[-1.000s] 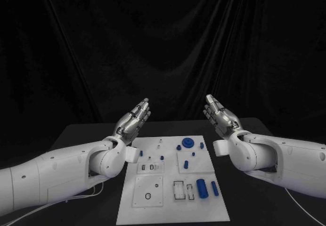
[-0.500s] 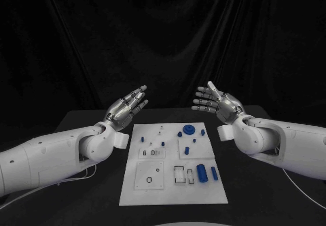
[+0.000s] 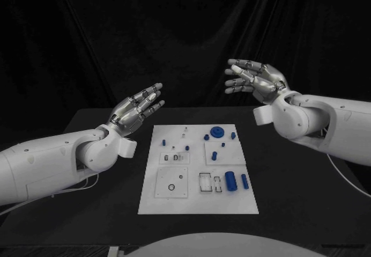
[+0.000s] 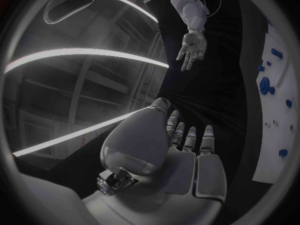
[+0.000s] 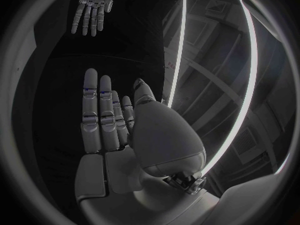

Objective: Assemble the parts on the task board

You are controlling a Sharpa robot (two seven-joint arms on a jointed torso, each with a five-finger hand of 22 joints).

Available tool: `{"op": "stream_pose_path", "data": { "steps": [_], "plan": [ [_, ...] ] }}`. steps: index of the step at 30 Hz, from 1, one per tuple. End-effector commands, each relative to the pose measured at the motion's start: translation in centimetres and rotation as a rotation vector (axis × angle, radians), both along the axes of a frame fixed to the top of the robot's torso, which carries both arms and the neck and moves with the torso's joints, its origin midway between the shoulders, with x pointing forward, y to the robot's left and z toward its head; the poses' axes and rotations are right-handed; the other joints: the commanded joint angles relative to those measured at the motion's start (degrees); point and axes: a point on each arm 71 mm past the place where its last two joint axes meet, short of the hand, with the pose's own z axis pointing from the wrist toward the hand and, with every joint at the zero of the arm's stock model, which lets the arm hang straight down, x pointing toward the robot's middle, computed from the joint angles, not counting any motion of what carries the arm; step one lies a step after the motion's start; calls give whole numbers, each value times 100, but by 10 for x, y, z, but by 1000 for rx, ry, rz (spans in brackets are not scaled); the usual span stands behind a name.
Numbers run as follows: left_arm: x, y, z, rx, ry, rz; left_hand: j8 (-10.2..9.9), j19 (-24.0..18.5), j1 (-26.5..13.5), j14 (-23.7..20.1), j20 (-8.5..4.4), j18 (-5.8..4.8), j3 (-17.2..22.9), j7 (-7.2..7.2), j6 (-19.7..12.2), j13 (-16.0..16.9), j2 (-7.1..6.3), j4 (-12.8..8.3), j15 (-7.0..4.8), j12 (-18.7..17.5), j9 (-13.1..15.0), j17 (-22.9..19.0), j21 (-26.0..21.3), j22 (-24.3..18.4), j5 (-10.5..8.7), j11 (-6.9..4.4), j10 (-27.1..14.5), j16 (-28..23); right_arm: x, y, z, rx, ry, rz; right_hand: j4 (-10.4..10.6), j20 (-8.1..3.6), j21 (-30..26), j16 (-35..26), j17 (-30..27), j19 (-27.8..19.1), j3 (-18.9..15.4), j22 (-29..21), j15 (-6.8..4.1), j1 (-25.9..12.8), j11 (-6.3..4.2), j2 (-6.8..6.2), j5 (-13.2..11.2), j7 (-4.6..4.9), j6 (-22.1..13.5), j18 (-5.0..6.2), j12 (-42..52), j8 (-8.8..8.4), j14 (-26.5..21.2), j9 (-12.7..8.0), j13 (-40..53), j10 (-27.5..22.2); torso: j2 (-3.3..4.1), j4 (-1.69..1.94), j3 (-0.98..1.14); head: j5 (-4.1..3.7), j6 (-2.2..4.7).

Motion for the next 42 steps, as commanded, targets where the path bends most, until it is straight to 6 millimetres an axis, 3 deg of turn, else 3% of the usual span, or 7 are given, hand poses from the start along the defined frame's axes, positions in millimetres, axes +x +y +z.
{"op": "stream_pose_path", "data": {
  "steps": [1,6,10,11,12,22,42],
  "plan": [
    [-4,1,15,-67,-145,6,-19,16,51,-5,50,51,37,29,-7,4,-14,11,35,38,0,5,23,-1,29,32,0,28,7,6,13,-305,-56,74,-74,-117,178,49,62,286,-1,71,-109,219,-27,32,50,49,188,31,-88,-20,381,-22,-6,190,83,20,-26,-8,-121],
    [-4,-1,18,-68,-148,-4,-103,-12,34,-58,142,47,117,68,-282,-28,-54,28,134,-49,-28,-26,2,-13,53,51,-149,-48,14,15,28,-727,-275,108,160,-360,929,708,514,1073,-38,482,-354,222,-117,-3,-629,143,675,19,-371,-206,1492,-87,-19,965,125,64,-58,-69,-187],
    [-3,-4,20,-70,-148,-15,-125,-19,31,-65,168,46,138,66,-351,-39,-62,27,160,-84,-35,-31,-4,-16,57,45,-197,-60,14,22,31,-1023,-449,105,320,-401,3499,2078,1237,1748,-98,3834,-475,52,-192,-127,-897,152,1035,-435,-557,-294,1636,-103,-12,1355,191,60,-77,-110,-147],
    [-1,-5,21,-71,-149,-20,-134,-23,26,-70,183,45,149,68,-377,-44,-65,28,174,-104,-37,-34,-7,-18,53,44,-221,-69,13,25,31,-1139,-524,103,290,-473,5275,6149,5338,2183,39,6399,-737,206,-379,-65,-862,-289,1044,-785,-588,-407,1860,-139,4,1660,229,71,-82,-135,-125],
    [0,-6,22,-71,-150,-24,-141,-33,23,-76,205,43,167,74,-396,-49,-63,28,205,-123,-37,-39,-14,-22,52,47,-247,-80,12,28,32,-1227,-579,100,400,-491,5053,6616,5897,1933,40,5915,-371,41,-273,-190,-905,-159,1118,-698,-819,-521,1741,-147,-13,1688,251,78,-84,-158,-106],
    [6,-14,25,-71,-143,-60,-127,349,-1,-57,314,70,326,144,-340,-53,-90,14,291,-139,-23,-27,217,103,59,116,-293,-53,10,45,28,-1644,-824,108,224,-556,5530,6877,6013,1652,646,6407,-604,-16,-323,-409,-535,-398,1321,-673,-1628,-1009,1648,-121,1,1672,545,218,-129,-382,273],
    [8,-14,27,-92,-160,-70,-65,321,-251,-28,412,53,264,178,-108,-42,-37,407,323,-91,5,-15,192,72,-220,172,-264,-24,6,56,-7,-1736,-839,229,191,-582,5561,6913,5995,1611,1244,6478,-641,272,-390,-669,-392,-367,1443,-668,-1681,-1150,1631,-31,-7,1672,635,361,-180,-505,91]
  ]
}}
